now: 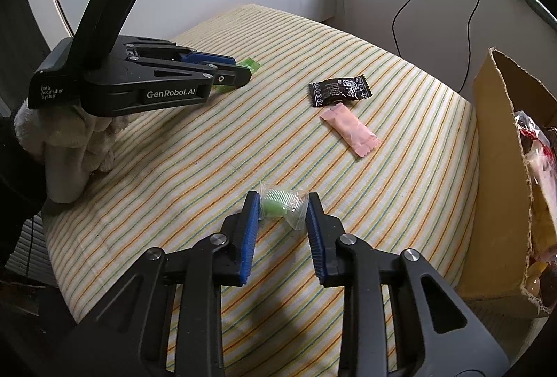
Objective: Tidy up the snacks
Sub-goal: 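Carry both green candies over the cardboard box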
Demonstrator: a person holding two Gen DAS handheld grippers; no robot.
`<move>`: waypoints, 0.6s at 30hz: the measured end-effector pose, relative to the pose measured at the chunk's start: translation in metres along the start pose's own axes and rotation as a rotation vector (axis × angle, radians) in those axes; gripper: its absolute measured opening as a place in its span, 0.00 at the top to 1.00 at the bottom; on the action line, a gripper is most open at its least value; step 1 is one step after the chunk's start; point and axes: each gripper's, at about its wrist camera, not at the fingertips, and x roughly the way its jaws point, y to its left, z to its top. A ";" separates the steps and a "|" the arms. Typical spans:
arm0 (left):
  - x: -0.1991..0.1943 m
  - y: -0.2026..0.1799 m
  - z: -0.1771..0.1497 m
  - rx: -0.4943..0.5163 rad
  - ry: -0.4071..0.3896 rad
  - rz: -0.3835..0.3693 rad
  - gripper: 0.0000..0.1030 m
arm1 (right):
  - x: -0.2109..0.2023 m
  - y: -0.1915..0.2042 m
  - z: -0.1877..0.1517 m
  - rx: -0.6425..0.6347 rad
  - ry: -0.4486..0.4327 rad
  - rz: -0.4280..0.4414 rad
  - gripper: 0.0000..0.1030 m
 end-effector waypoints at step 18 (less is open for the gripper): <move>-0.032 -0.013 0.005 0.003 -0.060 -0.013 0.81 | -0.033 -0.018 -0.003 0.048 -0.089 0.010 0.73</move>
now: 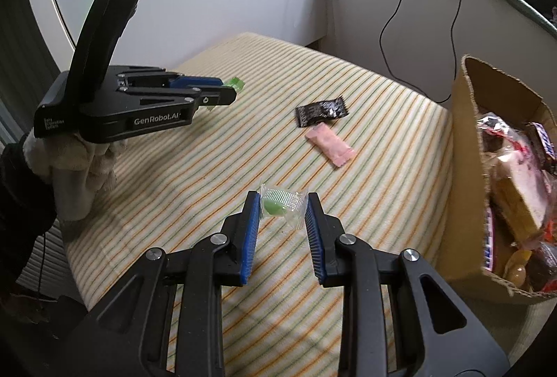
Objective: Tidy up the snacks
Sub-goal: 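Carry both green candies over the cardboard box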
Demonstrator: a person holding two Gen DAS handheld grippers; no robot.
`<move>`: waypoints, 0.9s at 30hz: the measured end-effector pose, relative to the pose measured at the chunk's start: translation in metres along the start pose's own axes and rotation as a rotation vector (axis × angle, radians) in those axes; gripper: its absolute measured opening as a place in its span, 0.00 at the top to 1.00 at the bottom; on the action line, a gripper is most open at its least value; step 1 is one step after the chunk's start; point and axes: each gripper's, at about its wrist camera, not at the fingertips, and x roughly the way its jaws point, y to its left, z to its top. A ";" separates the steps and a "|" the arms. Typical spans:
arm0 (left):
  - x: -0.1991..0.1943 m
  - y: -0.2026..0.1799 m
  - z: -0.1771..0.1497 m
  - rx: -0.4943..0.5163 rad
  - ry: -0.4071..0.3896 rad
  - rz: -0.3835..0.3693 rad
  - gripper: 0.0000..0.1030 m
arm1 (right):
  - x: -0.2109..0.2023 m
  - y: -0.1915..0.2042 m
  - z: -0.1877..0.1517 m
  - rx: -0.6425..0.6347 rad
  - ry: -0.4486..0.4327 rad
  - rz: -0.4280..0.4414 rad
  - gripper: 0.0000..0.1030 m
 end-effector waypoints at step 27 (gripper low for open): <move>-0.009 -0.120 0.048 0.105 -0.096 -0.207 0.81 | -0.087 -0.107 -0.014 0.190 -0.146 -0.149 0.73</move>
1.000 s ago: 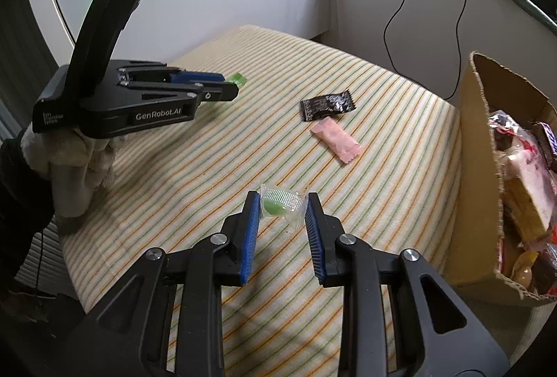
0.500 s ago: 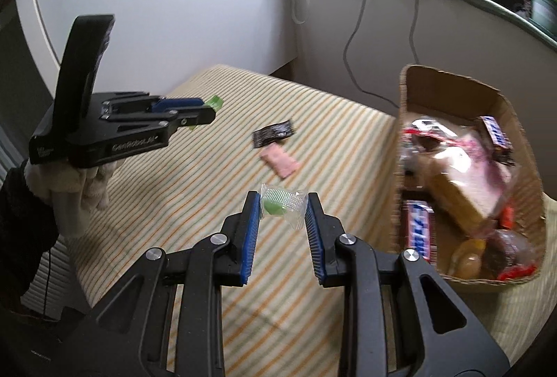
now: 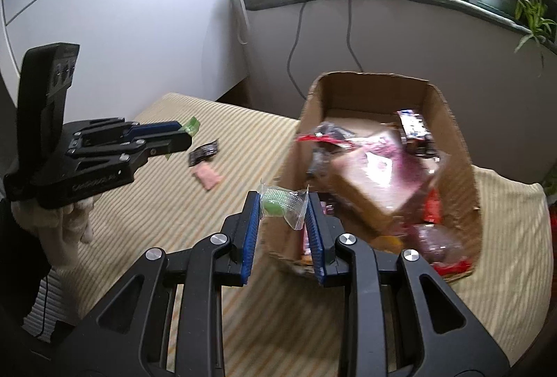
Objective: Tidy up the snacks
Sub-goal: 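Carry both green candies over the cardboard box, then open both tools to drop the green candies into the box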
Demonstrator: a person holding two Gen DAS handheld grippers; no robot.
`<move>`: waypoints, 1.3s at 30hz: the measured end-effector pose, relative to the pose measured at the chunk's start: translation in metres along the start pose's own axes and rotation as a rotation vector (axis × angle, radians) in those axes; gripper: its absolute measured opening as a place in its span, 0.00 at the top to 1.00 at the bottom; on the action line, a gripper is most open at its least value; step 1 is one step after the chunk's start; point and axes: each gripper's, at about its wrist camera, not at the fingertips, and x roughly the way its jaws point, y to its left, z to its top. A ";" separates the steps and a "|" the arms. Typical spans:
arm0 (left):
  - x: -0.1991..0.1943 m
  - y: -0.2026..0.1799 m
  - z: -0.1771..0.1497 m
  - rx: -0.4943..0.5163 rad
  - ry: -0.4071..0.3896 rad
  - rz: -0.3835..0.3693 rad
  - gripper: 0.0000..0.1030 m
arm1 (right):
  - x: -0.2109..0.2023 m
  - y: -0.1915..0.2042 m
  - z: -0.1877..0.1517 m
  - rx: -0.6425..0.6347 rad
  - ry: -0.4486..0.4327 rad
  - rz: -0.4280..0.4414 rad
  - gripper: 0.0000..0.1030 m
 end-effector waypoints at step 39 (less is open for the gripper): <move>0.056 -0.101 0.020 0.087 0.067 -0.150 0.81 | 0.018 -0.098 0.005 0.122 0.019 -0.085 0.73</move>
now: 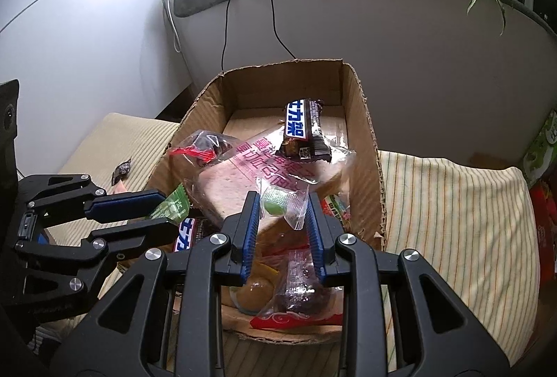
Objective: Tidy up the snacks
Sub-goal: 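Open both tools to drop the green candies into the box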
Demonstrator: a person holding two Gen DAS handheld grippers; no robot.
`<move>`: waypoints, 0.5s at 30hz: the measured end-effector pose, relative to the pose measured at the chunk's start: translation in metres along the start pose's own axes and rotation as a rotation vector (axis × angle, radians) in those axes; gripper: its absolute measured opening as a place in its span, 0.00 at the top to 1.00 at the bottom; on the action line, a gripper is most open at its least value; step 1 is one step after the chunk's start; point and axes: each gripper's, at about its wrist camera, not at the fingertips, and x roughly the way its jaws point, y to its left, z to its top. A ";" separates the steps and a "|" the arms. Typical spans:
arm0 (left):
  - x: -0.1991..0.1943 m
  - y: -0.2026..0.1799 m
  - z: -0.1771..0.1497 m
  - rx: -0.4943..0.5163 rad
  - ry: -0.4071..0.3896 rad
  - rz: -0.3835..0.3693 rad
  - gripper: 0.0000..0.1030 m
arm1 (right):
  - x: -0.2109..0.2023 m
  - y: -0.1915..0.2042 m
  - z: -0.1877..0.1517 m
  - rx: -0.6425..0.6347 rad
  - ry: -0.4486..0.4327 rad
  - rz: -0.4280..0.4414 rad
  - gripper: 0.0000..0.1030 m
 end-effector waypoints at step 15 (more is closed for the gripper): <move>0.001 -0.003 -0.001 0.007 0.007 0.018 0.50 | -0.012 -0.006 0.003 0.024 -0.037 -0.028 0.37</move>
